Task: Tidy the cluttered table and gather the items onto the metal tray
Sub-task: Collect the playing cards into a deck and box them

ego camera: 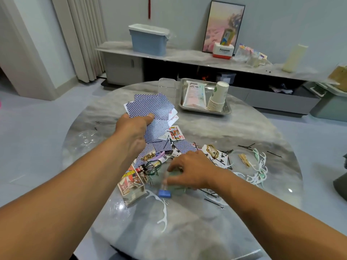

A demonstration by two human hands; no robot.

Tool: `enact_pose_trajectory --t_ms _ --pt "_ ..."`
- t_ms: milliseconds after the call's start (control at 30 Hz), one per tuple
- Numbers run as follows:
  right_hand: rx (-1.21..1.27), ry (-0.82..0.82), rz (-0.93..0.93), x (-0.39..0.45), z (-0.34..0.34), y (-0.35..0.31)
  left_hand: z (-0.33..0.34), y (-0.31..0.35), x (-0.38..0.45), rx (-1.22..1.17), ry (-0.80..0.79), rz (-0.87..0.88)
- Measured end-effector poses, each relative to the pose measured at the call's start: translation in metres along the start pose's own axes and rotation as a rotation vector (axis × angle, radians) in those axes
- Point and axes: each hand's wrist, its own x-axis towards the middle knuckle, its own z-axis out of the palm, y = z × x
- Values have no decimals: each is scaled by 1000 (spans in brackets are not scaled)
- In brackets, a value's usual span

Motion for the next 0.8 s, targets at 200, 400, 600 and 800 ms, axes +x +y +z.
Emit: enact_pose_trajectory --t_ms 200,400,600,800 --pt "245 162 236 12 -19 25 6 -7 0 6 -11 -33" --pt "229 -217 224 29 -22 28 8 -18 1 71 -3 -44" --pt "13 -195 257 34 -24 47 6 -19 7 88 -1 -73" --pt "-158 95 194 31 -15 56 4 -21 8 101 -3 -94"
